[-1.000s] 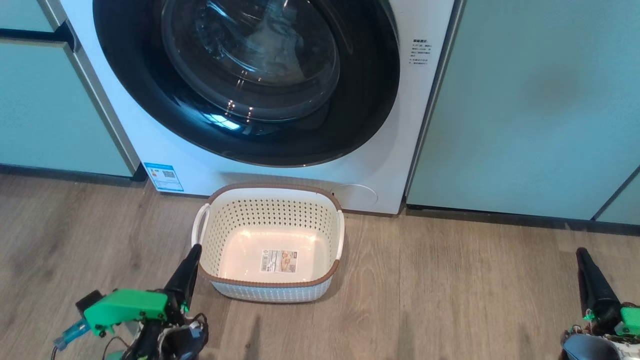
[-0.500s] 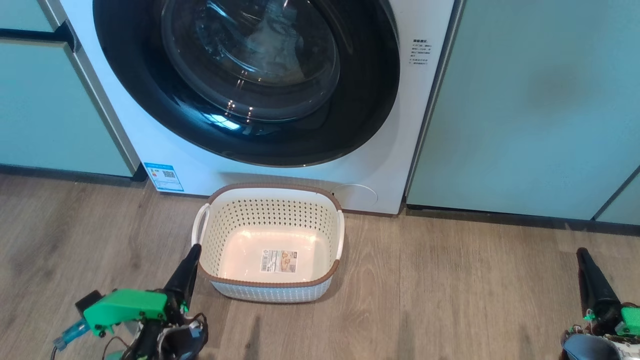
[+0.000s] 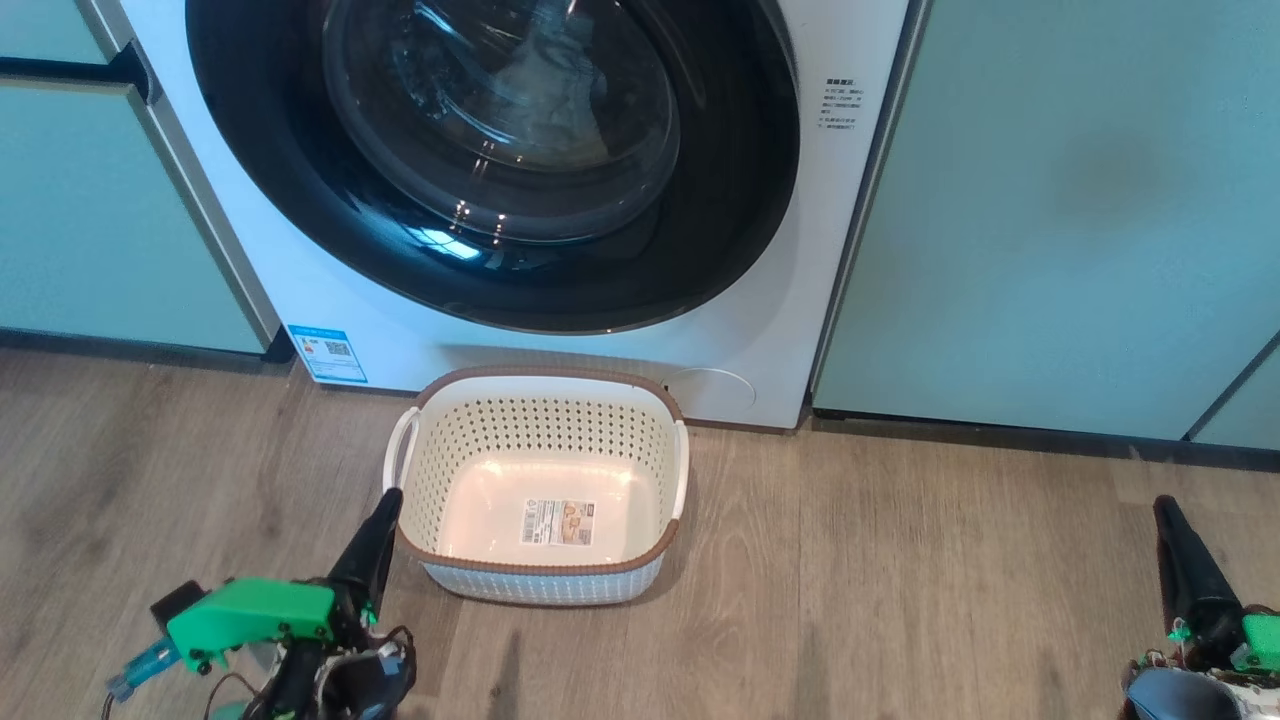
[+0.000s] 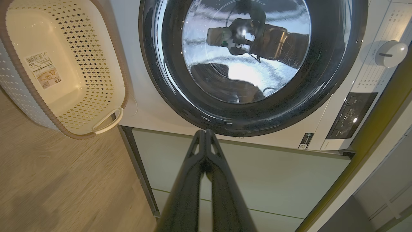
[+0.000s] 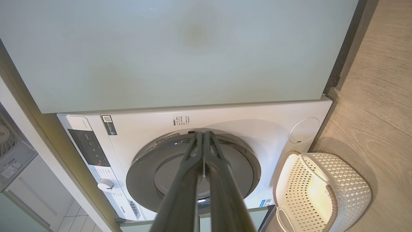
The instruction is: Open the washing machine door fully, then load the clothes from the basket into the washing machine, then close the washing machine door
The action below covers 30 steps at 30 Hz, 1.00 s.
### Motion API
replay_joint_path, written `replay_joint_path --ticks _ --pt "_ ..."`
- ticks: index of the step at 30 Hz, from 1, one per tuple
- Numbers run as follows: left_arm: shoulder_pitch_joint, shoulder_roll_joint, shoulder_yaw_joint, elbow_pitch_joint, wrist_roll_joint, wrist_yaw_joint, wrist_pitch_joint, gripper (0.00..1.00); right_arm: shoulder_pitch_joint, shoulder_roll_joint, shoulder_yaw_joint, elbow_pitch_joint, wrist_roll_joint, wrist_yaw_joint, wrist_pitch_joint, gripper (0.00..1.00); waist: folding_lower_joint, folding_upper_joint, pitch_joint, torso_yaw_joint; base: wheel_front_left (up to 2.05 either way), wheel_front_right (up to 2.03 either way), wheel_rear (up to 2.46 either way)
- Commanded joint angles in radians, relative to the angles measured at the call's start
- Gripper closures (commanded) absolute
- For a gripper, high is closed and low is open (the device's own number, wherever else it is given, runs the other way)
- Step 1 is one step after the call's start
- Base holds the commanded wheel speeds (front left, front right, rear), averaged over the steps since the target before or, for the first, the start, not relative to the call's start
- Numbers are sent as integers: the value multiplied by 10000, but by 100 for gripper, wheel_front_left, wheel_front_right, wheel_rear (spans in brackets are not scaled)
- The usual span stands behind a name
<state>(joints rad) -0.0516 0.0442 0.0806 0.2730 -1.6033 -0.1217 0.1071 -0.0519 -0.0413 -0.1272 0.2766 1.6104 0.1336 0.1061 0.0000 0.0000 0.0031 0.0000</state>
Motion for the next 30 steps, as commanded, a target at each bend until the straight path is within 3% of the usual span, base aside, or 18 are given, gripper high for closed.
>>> replay_joint_path --ticks 1,30 --pt "-565 60 333 -276 -52 -90 62 100 -558 -114 160 -320 3 -29 50 100 0 0 0 0 0 0 0" --pt "-564 60 332 -277 -53 -90 62 100 -559 -105 146 -319 -9 -29 61 100 0 0 0 0 0 0 0"
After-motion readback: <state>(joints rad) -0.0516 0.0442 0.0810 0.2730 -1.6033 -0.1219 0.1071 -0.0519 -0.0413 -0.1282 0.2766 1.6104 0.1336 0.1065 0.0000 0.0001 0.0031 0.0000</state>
